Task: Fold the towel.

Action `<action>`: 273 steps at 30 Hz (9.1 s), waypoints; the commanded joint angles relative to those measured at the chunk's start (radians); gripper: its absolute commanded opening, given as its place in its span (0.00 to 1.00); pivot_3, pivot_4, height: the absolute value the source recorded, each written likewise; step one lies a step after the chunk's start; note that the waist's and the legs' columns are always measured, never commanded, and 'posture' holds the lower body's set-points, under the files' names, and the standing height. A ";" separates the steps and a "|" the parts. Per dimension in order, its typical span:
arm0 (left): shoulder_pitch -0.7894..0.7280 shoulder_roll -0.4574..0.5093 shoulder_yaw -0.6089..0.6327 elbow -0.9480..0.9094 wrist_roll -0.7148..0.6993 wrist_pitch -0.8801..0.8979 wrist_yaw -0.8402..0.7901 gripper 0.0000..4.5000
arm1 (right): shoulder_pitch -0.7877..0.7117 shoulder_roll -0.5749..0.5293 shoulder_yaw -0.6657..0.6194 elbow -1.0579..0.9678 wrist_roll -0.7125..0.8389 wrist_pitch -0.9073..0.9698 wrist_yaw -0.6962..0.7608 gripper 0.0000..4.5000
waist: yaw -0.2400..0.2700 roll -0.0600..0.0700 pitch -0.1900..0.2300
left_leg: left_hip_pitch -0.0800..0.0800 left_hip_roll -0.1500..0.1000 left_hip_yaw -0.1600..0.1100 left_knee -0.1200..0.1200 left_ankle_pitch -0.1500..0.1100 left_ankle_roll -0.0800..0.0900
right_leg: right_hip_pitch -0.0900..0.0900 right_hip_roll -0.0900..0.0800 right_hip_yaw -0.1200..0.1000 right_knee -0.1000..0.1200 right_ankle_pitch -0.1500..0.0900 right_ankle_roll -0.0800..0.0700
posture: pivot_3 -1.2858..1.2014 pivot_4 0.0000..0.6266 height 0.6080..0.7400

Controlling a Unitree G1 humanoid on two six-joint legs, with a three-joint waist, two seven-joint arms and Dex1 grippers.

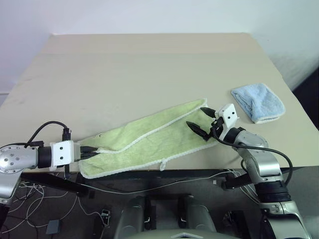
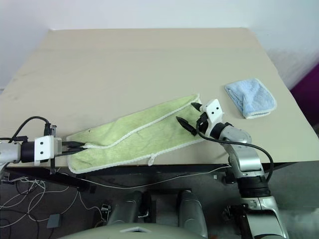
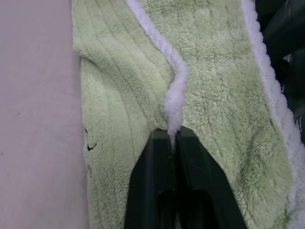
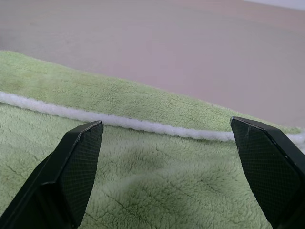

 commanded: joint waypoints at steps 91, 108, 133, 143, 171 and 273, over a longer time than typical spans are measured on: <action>-0.401 -0.121 0.199 0.124 -0.260 0.487 0.016 0.00 | -0.325 -0.548 -0.034 0.256 -0.137 -0.357 0.294 0.01 | -0.027 0.001 0.003 | 0.005 0.000 0.006 0.000 0.003 -0.003 | 0.004 -0.001 0.005 0.001 -0.001 0.003 | 0.52 0.24 1.00; -0.026 -0.057 0.300 -0.219 -0.383 0.804 0.021 0.00 | -0.156 -0.590 -0.042 0.095 -0.089 -0.163 0.425 0.01 | -0.004 0.001 0.004 | 0.009 0.000 0.003 0.000 -0.003 -0.003 | 0.004 -0.005 0.005 0.000 -0.003 -0.002 | 0.52 0.24 1.00; -0.470 -0.262 -0.005 0.410 0.065 0.426 0.258 0.05 | -0.738 -0.209 0.238 0.953 -0.547 -0.548 0.021 0.05 | -0.008 0.000 0.004 | 0.008 0.000 0.013 0.000 0.002 -0.003 | 0.004 -0.001 0.006 0.001 -0.001 0.002 | 0.52 0.24 1.00; -0.442 -0.255 0.037 0.406 0.041 0.449 0.274 0.77 | -0.745 -0.212 0.227 0.997 -0.559 -0.583 -0.029 0.75 | -0.008 0.000 0.004 | 0.008 0.000 0.014 -0.001 0.002 -0.003 | 0.003 -0.001 0.007 0.002 -0.001 0.002 | 0.52 0.24 1.00; -0.229 -0.242 0.147 -0.036 -0.158 0.518 0.211 1.00 | -0.137 0.099 -0.592 -0.085 0.582 0.986 -0.470 0.99 | -0.004 0.000 0.004 | 0.008 0.000 0.004 -0.004 -0.004 -0.002 | 0.003 -0.008 0.008 0.000 0.000 -0.002 | 0.52 0.24 1.00; 0.002 -0.461 -0.032 -0.427 -0.272 0.711 0.312 1.00 | -0.201 -0.101 0.064 -0.230 0.054 0.441 -0.043 0.94 | 0.001 0.001 0.003 | -0.004 0.000 0.006 0.000 -0.002 0.004 | -0.006 -0.001 0.006 0.000 0.001 -0.001 | 0.52 0.24 1.00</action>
